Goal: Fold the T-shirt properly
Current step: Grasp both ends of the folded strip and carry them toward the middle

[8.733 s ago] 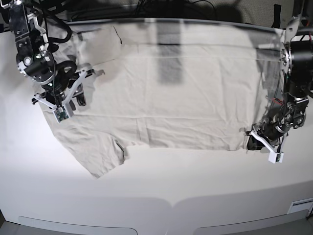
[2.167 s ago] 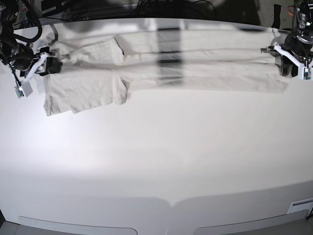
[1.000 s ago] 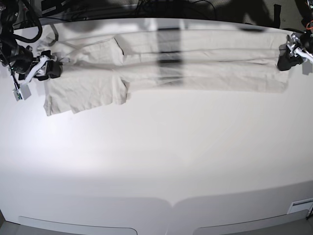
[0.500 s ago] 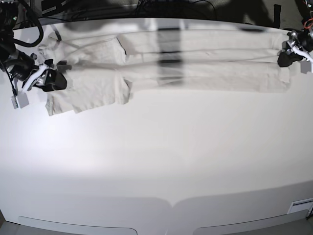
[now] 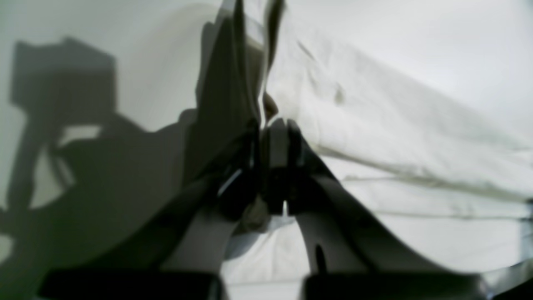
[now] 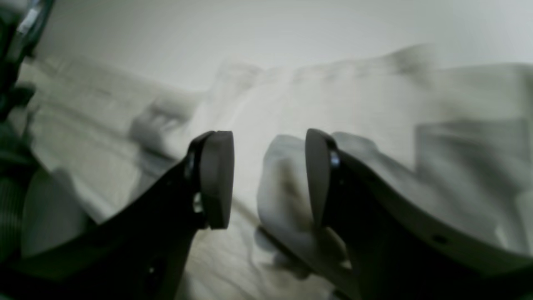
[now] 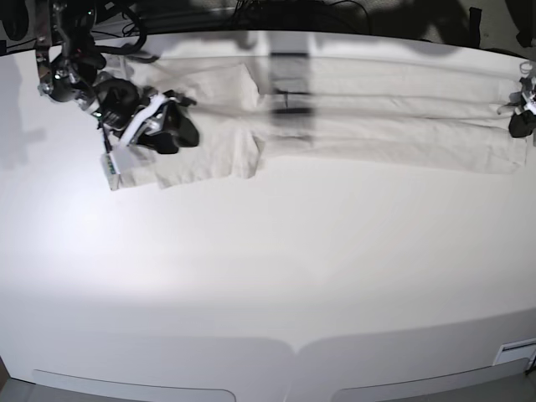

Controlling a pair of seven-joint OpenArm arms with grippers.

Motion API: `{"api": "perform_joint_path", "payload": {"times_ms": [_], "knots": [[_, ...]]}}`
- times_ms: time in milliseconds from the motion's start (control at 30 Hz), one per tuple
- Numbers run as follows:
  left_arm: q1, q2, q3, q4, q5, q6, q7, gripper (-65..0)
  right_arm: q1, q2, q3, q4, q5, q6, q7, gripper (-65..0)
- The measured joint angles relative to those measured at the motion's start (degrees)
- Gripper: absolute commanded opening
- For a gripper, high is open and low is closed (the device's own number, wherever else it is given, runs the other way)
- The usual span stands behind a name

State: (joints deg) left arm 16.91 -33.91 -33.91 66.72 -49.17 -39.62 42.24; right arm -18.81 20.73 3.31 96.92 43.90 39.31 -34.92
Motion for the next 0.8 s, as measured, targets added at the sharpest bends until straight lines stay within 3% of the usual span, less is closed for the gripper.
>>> {"api": "perform_joint_path", "payload": {"times_ms": [100, 267, 333, 500, 633, 800], "knots": [[-0.24, -1.75, 0.11, 0.0, 4.92, 4.37, -3.74, -65.0, 1.86, -2.56, -5.35, 0.0, -2.54, -0.74, 0.2, -36.8], [-0.26, -5.07, 0.09, -0.04, 5.9, 4.96, -4.55, -65.0, 4.94, -8.0, -12.37, 0.0, -9.51, -2.14, 0.15, -36.8], [-0.24, -6.29, 0.11, -0.04, 1.22, 4.98, -2.54, -65.0, 5.79, -10.23, -14.49, 0.0, -12.79, -2.69, 0.13, -36.8], [-0.22, -7.82, 0.09, 1.55, -14.99, 5.18, 9.9, -65.0, 7.89, -15.06, -16.11, 0.0, -20.37, -4.13, -0.02, -36.8], [2.16, -4.55, 0.04, 7.32, -19.91, 3.85, 11.76, -65.0, 9.42, -17.11, -16.04, 0.0, -23.71, -4.17, -1.18, -36.8], [8.46, 5.51, 0.0, 20.09, -20.26, 4.02, 11.08, -65.0, 11.04, -17.11, -16.04, 0.0, -24.35, -4.39, -1.97, -36.8]]}}
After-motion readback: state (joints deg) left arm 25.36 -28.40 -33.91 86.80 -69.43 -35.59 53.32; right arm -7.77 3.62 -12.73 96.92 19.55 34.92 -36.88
